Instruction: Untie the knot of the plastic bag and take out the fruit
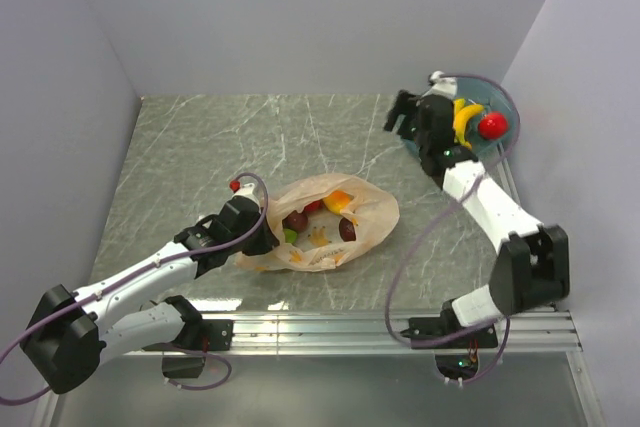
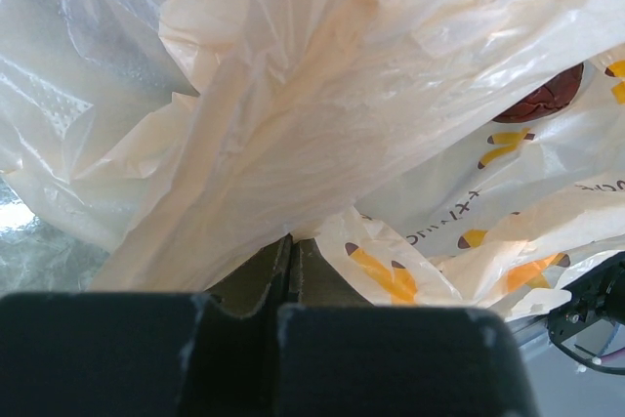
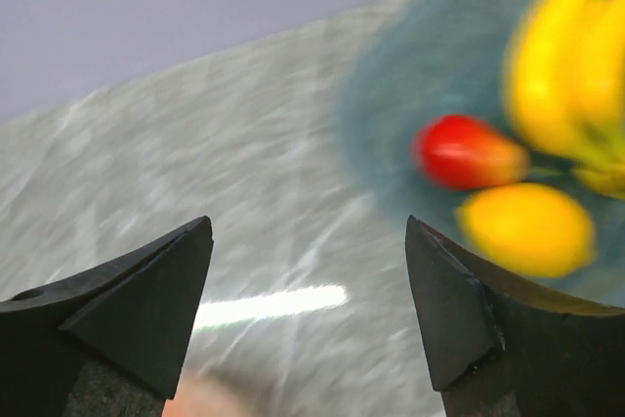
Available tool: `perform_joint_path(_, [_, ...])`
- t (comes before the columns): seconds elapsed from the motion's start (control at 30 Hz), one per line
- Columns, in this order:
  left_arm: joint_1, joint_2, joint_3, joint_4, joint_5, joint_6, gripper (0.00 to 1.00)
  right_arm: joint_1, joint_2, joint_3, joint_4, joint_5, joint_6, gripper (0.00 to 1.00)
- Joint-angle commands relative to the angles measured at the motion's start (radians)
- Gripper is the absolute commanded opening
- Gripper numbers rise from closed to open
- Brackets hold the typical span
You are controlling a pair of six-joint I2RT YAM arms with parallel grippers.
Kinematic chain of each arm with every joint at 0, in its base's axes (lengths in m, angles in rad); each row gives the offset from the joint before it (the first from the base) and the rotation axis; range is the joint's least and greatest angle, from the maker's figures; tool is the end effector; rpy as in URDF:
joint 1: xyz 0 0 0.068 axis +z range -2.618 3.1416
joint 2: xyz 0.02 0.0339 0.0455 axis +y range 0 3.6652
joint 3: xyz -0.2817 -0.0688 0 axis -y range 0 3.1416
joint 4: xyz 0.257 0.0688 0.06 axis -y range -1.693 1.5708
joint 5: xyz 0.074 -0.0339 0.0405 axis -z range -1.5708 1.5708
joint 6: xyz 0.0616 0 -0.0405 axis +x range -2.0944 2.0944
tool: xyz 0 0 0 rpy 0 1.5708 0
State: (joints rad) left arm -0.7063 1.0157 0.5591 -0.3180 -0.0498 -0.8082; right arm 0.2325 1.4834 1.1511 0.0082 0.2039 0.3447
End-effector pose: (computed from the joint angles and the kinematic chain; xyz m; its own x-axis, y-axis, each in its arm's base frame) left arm 0.1736 -0.1440 0.1987 -0.8167 -0.2525 -0.5189 0.0444 0.8691 -0.4927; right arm 0.3778 0.0766 0.3242 -0.3048 0.2679 -0.9140 0.0681 0.9633 0.2596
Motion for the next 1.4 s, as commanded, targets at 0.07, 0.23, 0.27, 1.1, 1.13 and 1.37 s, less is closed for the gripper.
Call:
perform_joint_path(0.07, [0.001,-0.011,0.008,0.014,-0.01,0.004,0.01,0.268,-0.24,-0.083,-0.063,-0.075,-0.102,0.82])
perform_joint_path(0.23, [0.001,-0.017,0.013,-0.006,-0.022,0.0,0.0,0.479,-0.307,-0.134,-0.135,-0.181,-0.134,0.77])
perform_joint_path(0.27, [-0.001,-0.019,0.013,-0.019,-0.025,-0.009,0.01,0.513,-0.302,-0.145,-0.142,-0.198,-0.136,0.77])
perform_joint_path(1.1, [-0.004,-0.091,-0.059,-0.161,-0.125,-0.178,0.01,0.763,0.201,-0.087,0.016,-0.333,-0.174,0.72])
perform_joint_path(1.13, [-0.005,-0.091,-0.073,-0.162,-0.125,-0.187,0.0,0.765,0.21,-0.083,0.024,-0.321,-0.165,0.72])
perform_joint_path(1.37, [-0.009,-0.083,-0.091,-0.164,-0.136,-0.209,0.0,0.778,0.235,-0.077,0.065,-0.276,-0.171,0.73])
